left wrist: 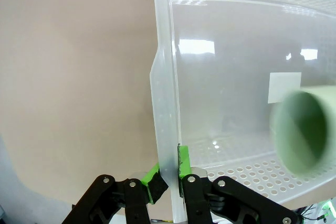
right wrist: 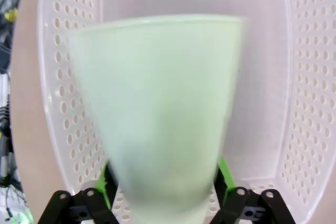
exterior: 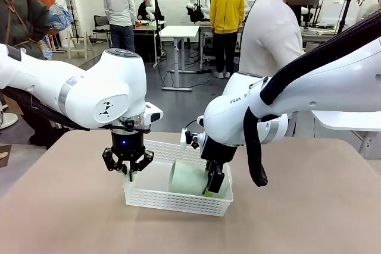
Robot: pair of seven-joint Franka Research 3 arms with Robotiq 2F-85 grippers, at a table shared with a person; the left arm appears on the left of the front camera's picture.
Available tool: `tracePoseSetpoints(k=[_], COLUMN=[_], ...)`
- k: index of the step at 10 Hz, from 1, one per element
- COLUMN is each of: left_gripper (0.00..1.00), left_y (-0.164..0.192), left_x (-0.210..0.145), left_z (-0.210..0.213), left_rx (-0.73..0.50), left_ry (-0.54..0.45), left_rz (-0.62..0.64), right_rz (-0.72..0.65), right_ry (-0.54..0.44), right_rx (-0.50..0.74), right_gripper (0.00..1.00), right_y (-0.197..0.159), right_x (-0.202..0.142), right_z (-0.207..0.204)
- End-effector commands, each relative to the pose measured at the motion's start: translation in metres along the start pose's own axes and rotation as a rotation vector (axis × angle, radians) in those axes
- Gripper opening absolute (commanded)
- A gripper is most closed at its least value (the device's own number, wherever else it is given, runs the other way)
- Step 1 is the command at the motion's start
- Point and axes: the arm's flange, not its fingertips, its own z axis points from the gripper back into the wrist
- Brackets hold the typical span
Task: Clean and organize the cups into the basket.
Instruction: Pick up the Organizing basket and move it to the center of the table, then pick up the Reusable plastic cup from the right side of the table and place it inside the Organizing basket.
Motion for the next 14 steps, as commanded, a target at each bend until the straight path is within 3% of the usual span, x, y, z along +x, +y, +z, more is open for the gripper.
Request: tracePoseSetpoints(k=[1, 4, 6, 8, 10, 14], left_gripper=[0.0, 0.0, 0.0, 0.0, 0.0, 0.0], left_y=[-0.003, -0.003, -0.003, -0.003, -0.003, -0.003], left_x=[-0.001, -0.001, -0.001, -0.001, -0.001, -0.001], left_z=[0.002, 0.002, 0.002, 0.002, 0.002, 0.002], left_rx=[0.001, 0.001, 0.001, 0.001, 0.001, 0.001], left_ry=[-0.005, -0.005, -0.005, -0.005, -0.005, -0.005], left_rz=[0.023, 0.023, 0.023, 0.023, 0.023, 0.023], right_rz=[0.009, 0.029, 0.051, 0.043, 0.06, 0.052], right_ry=[0.001, -0.091, -0.28, -0.504, -0.701, -0.962], right_rx=[-0.005, -0.025, -0.059, -0.13, -0.143, -0.134], right_gripper=[1.0, 1.0, 1.0, 1.0, 1.0, 1.0], right_y=[0.002, 0.022, 0.048, 0.063, 0.065, 0.044], right_x=[0.001, -0.008, -0.04, -0.105, -0.187, -0.345], right_z=[0.01, 0.048, 0.118, 0.188, 0.23, 0.24])
